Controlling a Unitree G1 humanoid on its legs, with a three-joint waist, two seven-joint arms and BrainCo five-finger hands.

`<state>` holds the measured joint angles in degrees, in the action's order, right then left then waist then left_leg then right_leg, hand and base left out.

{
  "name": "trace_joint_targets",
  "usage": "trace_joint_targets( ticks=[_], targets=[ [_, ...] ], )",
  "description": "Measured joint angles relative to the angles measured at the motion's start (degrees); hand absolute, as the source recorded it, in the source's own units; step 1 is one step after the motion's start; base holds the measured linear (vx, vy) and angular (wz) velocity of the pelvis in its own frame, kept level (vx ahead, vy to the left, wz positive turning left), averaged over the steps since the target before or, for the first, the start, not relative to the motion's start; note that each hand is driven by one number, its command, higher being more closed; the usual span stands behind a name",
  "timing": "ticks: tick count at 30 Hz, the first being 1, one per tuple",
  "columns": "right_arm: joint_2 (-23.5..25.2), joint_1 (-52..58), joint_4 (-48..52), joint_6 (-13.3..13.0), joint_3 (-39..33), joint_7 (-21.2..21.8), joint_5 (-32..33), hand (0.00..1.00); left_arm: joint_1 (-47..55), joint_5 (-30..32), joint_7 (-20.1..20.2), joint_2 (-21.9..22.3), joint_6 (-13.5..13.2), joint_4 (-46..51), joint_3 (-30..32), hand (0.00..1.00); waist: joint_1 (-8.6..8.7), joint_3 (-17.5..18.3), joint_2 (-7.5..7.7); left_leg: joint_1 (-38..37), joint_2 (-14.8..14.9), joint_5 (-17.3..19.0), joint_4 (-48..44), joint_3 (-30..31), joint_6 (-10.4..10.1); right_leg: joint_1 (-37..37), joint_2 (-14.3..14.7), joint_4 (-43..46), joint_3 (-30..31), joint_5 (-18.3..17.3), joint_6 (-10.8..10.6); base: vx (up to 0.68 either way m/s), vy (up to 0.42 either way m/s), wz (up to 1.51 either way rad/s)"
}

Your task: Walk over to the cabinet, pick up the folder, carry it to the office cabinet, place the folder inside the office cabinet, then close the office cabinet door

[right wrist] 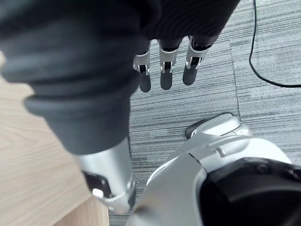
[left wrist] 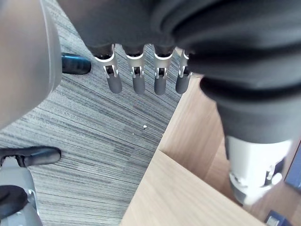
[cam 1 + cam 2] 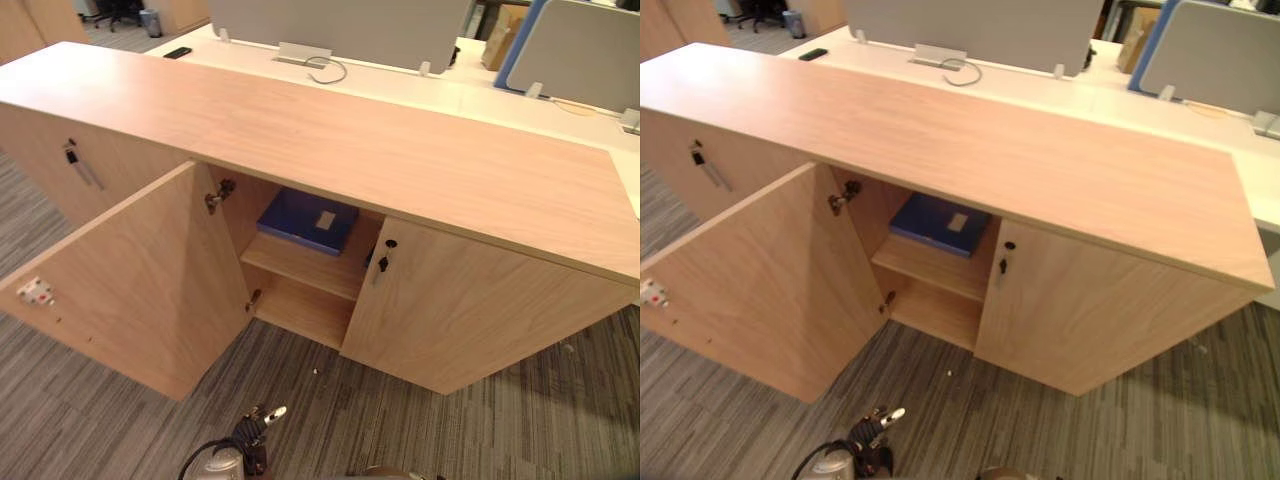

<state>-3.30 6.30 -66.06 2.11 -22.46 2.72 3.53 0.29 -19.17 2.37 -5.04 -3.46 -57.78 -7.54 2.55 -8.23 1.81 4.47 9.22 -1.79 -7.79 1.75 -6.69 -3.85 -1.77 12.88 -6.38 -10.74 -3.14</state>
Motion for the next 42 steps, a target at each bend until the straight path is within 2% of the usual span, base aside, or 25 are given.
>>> trace_joint_targets(
  ticks=[1, 2, 4, 5, 6, 7, 9, 11, 13, 15, 18, 22, 25, 28, 33, 38, 42],
  targets=[
    [0.03, 0.0, -0.01, -0.01, -0.08, 0.0, 0.01, 0.0, -0.16, -1.03, 0.17, -0.08, 0.01, -0.04, 0.03, 0.0, -0.02, -0.05, 0.09, 0.91, 0.05, 0.29, -1.27, -0.47, 0.35, 0.03, -0.29, 0.0, -0.55, -0.11, 0.43, -0.16, 0.002, 0.31],
    [0.16, -0.04, -0.09, -0.03, -1.08, 0.0, 0.07, 0.0, -0.43, -3.6, 0.67, -0.23, 0.08, -0.08, 0.25, 0.0, -0.12, -0.24, 0.12, 2.49, 0.82, 2.25, -5.73, -4.59, 2.21, 0.34, -0.87, -0.01, -1.33, -0.25, 1.19, -0.14, 0.034, 0.14],
    [0.35, 0.39, -0.78, -0.05, -3.03, -0.03, 0.97, 0.0, -0.5, -6.64, 1.16, -0.24, 0.14, -0.63, 1.69, 0.0, -0.09, -0.17, 0.01, 3.04, 2.18, 5.65, -11.82, -12.97, 4.65, -0.1, -1.91, 0.46, -1.45, -0.44, 1.3, -0.16, 0.119, 0.06],
    [0.6, 0.87, -0.92, -0.04, -3.89, -0.02, 1.91, 0.0, -0.36, -7.59, 1.21, -0.32, 0.12, -0.67, 2.47, 0.0, -0.24, -0.01, 0.0, 2.68, 1.66, 4.97, -10.41, -13.45, 3.56, -0.04, -2.44, 0.55, -1.34, -0.69, 0.86, -0.13, 0.181, 0.03],
    [1.16, 1.28, -0.97, -0.04, -4.8, -0.02, 2.35, 0.0, -0.15, -8.15, 1.28, -0.5, 0.13, -0.73, 3.29, 0.0, -0.24, 0.2, 0.11, 2.18, 0.58, 3.91, -8.2, -13.7, 3.72, 0.07, -2.99, 0.22, -1.22, -0.88, 0.48, -0.1, 0.222, 0.1],
    [2.01, 2.43, -1.0, -0.1, -6.33, -0.02, 3.07, 0.0, 0.21, -8.35, 1.48, -0.94, 0.15, -1.21, 5.47, 0.0, -0.04, 0.81, 0.95, 0.25, -2.43, 0.45, -0.47, -13.82, 4.13, 0.77, -4.73, -1.25, -1.07, -0.33, -0.34, -0.06, 0.156, 0.21],
    [2.36, 3.52, -1.07, 0.03, -8.57, 0.01, 4.37, 0.0, 0.84, -8.27, 1.49, -1.21, 0.21, -1.29, 8.8, 0.0, 0.77, 1.35, 0.86, -2.32, -5.16, -4.49, 10.35, -13.62, 4.55, 1.67, -5.68, -3.51, -1.16, 0.24, -1.3, -0.02, 0.143, 0.44],
    [2.68, 4.38, -1.12, 0.05, -10.24, -0.06, 4.71, 0.0, 1.33, -7.68, 1.38, -2.19, 0.25, -1.62, 11.57, 0.0, 1.37, 1.0, 0.52, -2.32, -6.23, -7.0, 13.33, -13.63, 5.16, 1.52, -6.12, -4.74, -1.25, 1.01, -2.55, 0.01, 0.167, 0.54],
    [2.78, 5.19, -1.12, 0.04, -10.12, -0.05, 4.83, 0.0, 2.19, -7.58, 1.03, -3.49, 0.3, -2.08, 15.0, 0.0, 1.17, 1.42, 0.69, -2.74, -7.55, -6.96, 13.33, -13.58, 6.02, 0.15, -7.07, -6.02, -1.22, 1.22, -2.92, 0.03, 0.142, 0.28],
    [2.8, 4.12, -1.04, -0.19, -10.04, -0.01, 5.13, 0.0, 1.54, -7.29, 0.06, -4.82, 0.27, -2.29, 21.61, 0.0, 1.19, 1.63, 0.56, -2.71, -9.26, -6.23, 13.33, -13.36, 7.03, -0.75, -8.35, -7.3, -1.25, 1.21, -3.14, 0.07, 0.13, 0.16],
    [2.86, 3.58, -1.06, -0.3, -10.02, 0.03, 6.31, 0.0, -0.22, -7.28, -1.94, -7.5, 0.22, -2.31, 28.39, 0.0, 1.13, 1.68, 0.68, -2.79, -11.02, -5.35, 13.33, -12.91, 7.94, -1.75, -9.66, -8.46, -1.21, 1.2, -3.17, 0.08, 0.095, 0.14],
    [2.96, 3.24, -1.14, -0.82, -9.98, 0.05, 6.46, 0.0, -2.51, -7.38, -3.49, -11.63, 0.2, -2.5, 35.0, 0.0, 0.71, 1.76, 0.92, -4.14, -12.52, -4.36, 13.32, -12.73, 7.89, -3.92, -10.87, -9.42, -1.27, 1.96, -3.93, 0.11, 0.033, 0.04],
    [2.95, 2.61, -1.22, -0.94, -9.95, 0.06, 6.47, 0.0, -5.45, -8.23, -4.34, -15.15, 0.14, -4.45, 38.2, 0.0, 0.26, 1.71, 0.95, -4.81, -12.39, -4.04, 13.31, -12.77, 7.88, -5.03, -10.65, -9.85, -1.3, 2.02, -3.88, 0.12, -0.044, -0.01],
    [2.89, 2.0, -1.2, -1.25, -9.87, 0.16, 6.5, 0.0, -8.52, -8.34, -4.63, -18.41, 0.22, -6.98, 40.57, 0.0, -0.07, 1.7, 0.94, -5.27, -11.92, -3.57, 13.31, -12.86, 7.28, -5.38, -9.94, -9.98, -1.22, 2.13, -3.69, 0.06, -0.061, -0.04],
    [2.24, 2.24, -1.21, -1.28, -8.92, 0.45, 6.48, 0.0, -13.43, -8.06, -4.73, -25.94, 0.37, -7.46, 40.47, 0.0, -0.41, 1.52, 0.67, -6.66, -9.86, -2.71, 13.29, -13.96, 6.27, -5.47, -8.01, -9.75, -1.0, 2.89, -2.46, 0.03, -0.078, -0.14],
    [1.72, 2.67, -1.16, -1.28, -8.93, 0.62, 6.51, 0.0, -20.09, -8.18, -4.78, -29.83, 0.37, -8.25, 36.86, 0.0, -0.32, 1.39, 0.46, -6.91, -9.52, -2.51, 13.29, -15.01, 5.97, -4.93, -7.85, -9.35, -0.16, 2.89, -2.42, -0.02, -0.041, -0.12],
    [1.73, 3.32, -1.1, -1.2, -8.93, 1.23, 6.7, 0.0, -23.59, -13.63, -5.16, -31.46, 0.34, -9.88, 34.39, 0.0, -0.27, 1.08, -0.04, -7.54, -9.04, -2.24, 13.29, -16.85, 5.67, -3.85, -7.71, -7.95, 0.57, 2.89, -2.41, -0.05, -0.017, -0.24]
  ],
)
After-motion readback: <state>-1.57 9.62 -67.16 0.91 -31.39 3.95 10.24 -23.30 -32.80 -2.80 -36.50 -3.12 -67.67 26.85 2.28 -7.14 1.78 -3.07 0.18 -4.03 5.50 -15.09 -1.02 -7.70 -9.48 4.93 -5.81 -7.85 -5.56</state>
